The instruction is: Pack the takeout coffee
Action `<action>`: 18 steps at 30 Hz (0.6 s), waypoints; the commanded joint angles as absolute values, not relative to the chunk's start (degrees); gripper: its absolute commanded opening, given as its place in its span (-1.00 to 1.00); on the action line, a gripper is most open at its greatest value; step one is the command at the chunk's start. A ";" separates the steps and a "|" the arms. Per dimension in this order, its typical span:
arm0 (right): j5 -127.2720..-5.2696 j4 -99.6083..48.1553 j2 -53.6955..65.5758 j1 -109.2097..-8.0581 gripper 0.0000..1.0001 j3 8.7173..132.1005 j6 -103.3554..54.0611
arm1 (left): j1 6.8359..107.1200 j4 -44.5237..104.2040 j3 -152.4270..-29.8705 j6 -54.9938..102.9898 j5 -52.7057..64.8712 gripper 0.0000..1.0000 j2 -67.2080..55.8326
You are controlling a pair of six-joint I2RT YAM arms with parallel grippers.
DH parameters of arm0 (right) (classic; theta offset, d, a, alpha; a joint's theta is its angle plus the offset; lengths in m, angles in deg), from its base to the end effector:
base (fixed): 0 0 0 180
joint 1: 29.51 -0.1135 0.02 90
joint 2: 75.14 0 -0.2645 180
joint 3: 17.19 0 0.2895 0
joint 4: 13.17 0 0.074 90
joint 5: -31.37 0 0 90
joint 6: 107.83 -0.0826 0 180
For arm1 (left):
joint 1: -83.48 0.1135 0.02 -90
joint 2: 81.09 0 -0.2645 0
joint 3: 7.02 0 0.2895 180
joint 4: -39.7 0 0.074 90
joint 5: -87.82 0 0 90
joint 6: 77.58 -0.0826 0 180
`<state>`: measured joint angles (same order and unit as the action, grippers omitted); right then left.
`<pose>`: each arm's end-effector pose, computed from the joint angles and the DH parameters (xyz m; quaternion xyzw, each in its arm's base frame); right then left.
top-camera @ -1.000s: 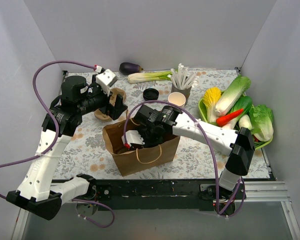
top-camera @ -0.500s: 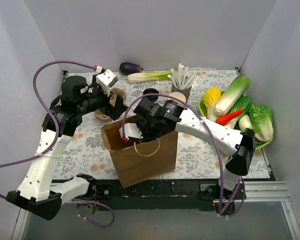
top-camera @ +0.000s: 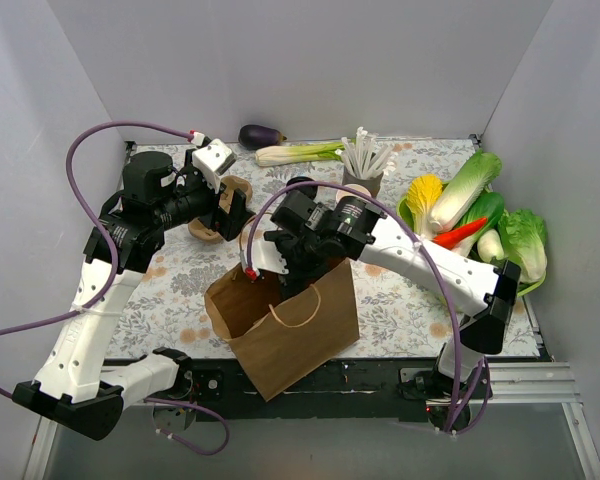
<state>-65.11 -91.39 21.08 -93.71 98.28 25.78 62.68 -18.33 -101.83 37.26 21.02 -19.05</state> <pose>0.1668 0.3664 0.3382 -0.7863 0.5545 0.1013 0.2530 0.2455 -0.1281 0.4398 0.0784 0.8306 -0.3599 0.4175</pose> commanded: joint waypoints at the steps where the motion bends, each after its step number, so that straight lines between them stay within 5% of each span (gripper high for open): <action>1: -64.17 -91.31 17.68 -93.93 0.96 98.14 24.44 | 62.91 -18.32 -101.42 36.41 21.82 0.88 -19.48; 18: -56.26 -88.41 12.31 -92.62 0.96 92.86 23.48 | 62.82 -17.70 -103.79 36.24 21.81 0.88 -17.81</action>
<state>-59.27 -90.06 14.92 -93.67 93.16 24.23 62.68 -18.31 -101.85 36.82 21.15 -17.57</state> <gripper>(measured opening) 0.981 0.939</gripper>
